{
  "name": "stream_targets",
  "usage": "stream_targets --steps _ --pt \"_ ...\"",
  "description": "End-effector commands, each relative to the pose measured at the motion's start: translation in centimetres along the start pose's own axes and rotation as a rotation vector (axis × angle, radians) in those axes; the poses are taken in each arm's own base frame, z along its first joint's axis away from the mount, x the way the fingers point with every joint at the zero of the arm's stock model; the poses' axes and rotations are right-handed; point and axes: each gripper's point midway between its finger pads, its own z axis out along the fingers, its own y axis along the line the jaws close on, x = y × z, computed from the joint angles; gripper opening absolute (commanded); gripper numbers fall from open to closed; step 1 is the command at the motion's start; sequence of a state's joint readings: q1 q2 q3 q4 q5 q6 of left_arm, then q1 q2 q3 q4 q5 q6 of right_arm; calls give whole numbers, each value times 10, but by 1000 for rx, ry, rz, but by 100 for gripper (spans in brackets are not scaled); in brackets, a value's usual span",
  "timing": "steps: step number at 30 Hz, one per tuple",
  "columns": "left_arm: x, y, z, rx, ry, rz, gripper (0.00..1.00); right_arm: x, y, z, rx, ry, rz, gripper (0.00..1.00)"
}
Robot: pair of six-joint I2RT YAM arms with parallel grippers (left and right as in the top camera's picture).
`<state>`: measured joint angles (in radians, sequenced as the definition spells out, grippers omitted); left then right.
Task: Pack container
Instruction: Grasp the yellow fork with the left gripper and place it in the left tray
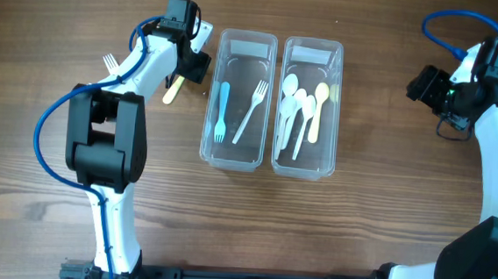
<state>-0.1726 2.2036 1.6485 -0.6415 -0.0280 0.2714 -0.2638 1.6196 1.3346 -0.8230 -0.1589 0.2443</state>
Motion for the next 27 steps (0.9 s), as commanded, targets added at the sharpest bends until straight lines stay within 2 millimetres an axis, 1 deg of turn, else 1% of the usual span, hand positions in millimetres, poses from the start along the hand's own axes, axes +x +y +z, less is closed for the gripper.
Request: stream_targets --steps 1,2,3,6,8,9,11,13,14,16,19,21,23,25,27 --pt "7 -2 13 24 24 -5 59 3 -3 6 16 16 -9 85" --pt "9 0 14 24 31 -9 58 4 -3 6 17 18 -8 85" --pt "15 3 21 26 48 -18 56 4 -3 6 18 21 -8 85" --pt "29 11 32 29 87 -40 54 6 -4 5 20 30 -7 85" --pt "29 18 33 22 79 -53 51 6 -4 5 20 30 -7 85" --pt "29 21 33 20 77 -59 47 6 -4 5 20 30 -7 85" --pt "28 18 33 52 68 -64 43 6 -4 5 20 30 -7 85" --pt "26 13 32 80 56 -62 37 6 -4 5 20 30 -7 85" --pt "25 12 32 86 54 -58 35 7 -4 5 20 30 -6 85" --pt "25 12 32 86 54 -58 39 7 -4 5 20 30 -6 85" --pt "20 12 33 82 35 -49 40 7 -4 5 20 30 -6 85" --pt "14 10 33 77 13 -43 43 7 -4 5 20 31 -6 85" --pt "2 8 33 68 -31 -32 46 8 -4 5 22 37 -5 85" --pt "0 7 33 67 -38 -28 45 8 -4 5 22 37 -5 85" --pt "1 7 34 69 -31 -29 40 8 -4 5 22 38 -5 85"
